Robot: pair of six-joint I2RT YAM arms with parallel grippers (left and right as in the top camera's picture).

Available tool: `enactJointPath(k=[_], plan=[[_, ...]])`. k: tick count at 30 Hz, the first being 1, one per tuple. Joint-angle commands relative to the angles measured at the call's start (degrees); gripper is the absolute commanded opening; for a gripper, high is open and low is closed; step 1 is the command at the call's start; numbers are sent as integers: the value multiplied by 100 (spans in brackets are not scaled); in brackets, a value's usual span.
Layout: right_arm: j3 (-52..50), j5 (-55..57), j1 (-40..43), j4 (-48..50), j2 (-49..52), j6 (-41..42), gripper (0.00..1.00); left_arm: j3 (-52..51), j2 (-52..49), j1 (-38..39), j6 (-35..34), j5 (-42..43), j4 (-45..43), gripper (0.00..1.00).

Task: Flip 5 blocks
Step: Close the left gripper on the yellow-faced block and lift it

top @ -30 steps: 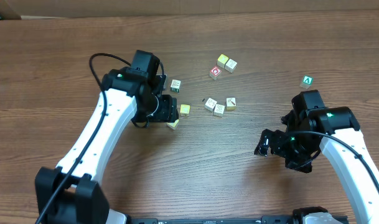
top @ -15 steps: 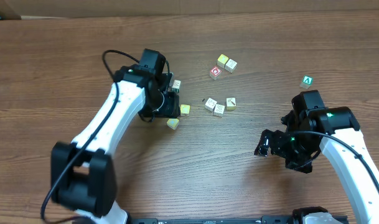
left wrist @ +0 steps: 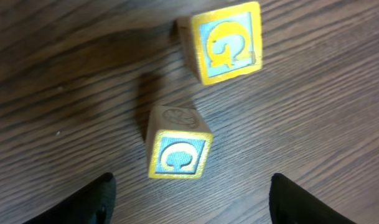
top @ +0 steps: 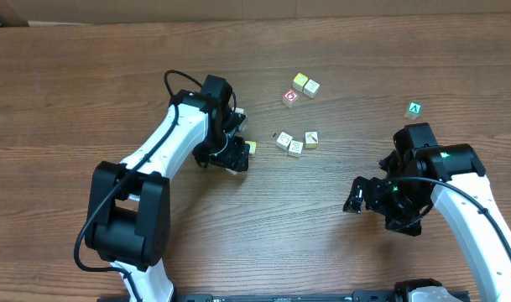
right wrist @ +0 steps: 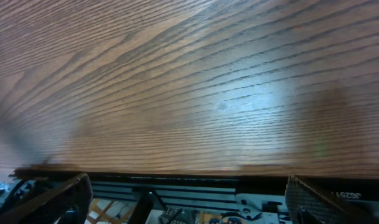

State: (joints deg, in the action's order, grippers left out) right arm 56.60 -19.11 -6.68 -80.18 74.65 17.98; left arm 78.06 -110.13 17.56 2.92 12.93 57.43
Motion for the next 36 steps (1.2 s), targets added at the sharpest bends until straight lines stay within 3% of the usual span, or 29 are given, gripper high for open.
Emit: enactJointPath(k=[1, 12, 15, 26, 36], plan=[[111, -216, 26, 9, 0, -22, 100, 70, -72, 114, 396, 162, 15, 73], [111, -219, 26, -79, 0, -24, 100, 70, -581, 131, 240, 37, -35, 62], [111, -216, 26, -87, 0, -24, 100, 70, -599, 133, 221, -59, -83, 52], [111, -216, 26, -92, 0, -24, 100, 74, -599, 127, -81, -455, -146, 40], [111, -216, 26, -50, 0, -24, 100, 229, -597, 127, -778, -444, -151, 20]])
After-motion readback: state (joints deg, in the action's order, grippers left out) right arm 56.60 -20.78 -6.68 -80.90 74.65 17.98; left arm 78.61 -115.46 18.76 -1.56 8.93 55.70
